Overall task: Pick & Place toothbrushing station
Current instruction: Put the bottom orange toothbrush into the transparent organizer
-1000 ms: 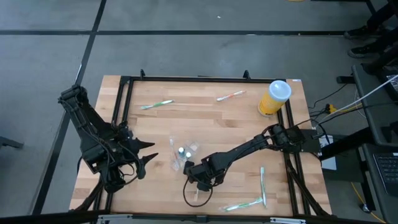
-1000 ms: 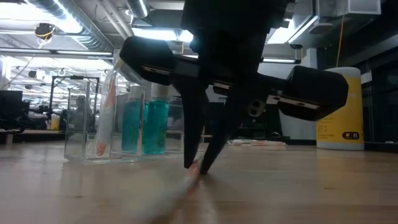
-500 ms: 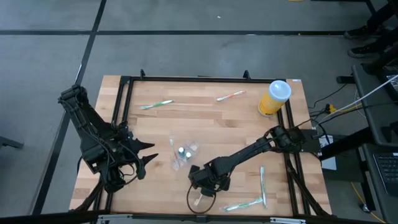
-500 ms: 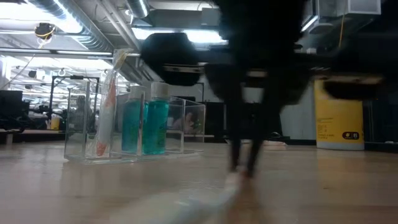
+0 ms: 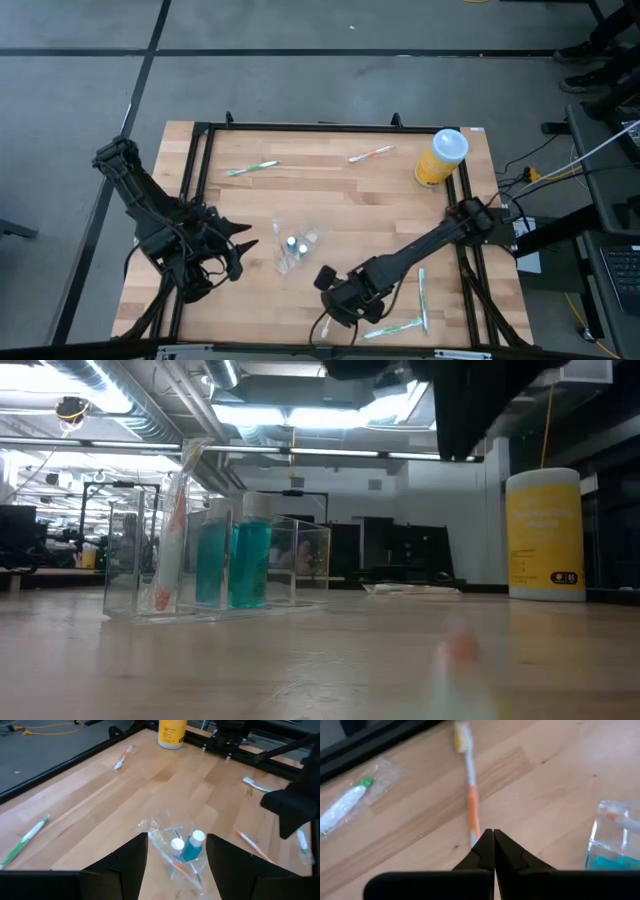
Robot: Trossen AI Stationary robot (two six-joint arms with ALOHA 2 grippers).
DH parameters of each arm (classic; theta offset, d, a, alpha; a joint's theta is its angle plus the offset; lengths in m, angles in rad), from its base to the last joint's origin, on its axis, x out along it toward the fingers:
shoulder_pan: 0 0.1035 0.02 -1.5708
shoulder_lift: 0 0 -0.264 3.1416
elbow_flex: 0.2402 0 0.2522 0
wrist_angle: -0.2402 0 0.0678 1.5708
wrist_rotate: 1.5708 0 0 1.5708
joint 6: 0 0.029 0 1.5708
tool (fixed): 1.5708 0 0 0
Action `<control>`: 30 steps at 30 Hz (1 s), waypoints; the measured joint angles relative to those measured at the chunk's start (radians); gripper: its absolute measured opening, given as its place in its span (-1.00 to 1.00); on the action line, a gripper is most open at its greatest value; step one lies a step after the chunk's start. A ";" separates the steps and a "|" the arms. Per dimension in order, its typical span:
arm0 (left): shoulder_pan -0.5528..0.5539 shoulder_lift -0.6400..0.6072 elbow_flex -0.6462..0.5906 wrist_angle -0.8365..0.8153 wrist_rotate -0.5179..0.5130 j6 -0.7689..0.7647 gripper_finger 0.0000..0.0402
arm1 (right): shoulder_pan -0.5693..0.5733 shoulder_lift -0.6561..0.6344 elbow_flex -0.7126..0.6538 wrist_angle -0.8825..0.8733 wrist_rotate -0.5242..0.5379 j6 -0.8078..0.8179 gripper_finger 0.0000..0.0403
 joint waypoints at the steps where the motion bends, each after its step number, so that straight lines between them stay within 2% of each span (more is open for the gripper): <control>1: 0.005 0.000 0.000 0.000 0.000 0.005 -0.01 | 0.002 -0.003 0.000 -0.001 0.012 0.013 -1.00; 5: 0.010 0.000 0.000 0.000 0.004 0.008 -0.01 | -0.002 -0.004 0.000 -0.005 0.039 0.038 -1.00; 10: 0.009 0.000 0.000 0.000 0.030 0.010 -0.01 | -0.024 0.038 0.002 -0.012 -0.057 0.068 -0.97; 14: 0.006 0.000 0.000 0.000 0.037 0.009 -0.01 | -0.035 0.081 0.002 -0.012 -0.124 0.090 -0.83; 25: 0.001 0.000 0.000 0.000 0.037 0.003 -0.01 | -0.063 0.152 0.002 0.001 -0.178 0.090 -0.44; 30: 0.001 0.000 0.000 0.000 0.056 0.003 -0.01 | -0.062 0.184 0.004 0.012 -0.189 0.093 -0.34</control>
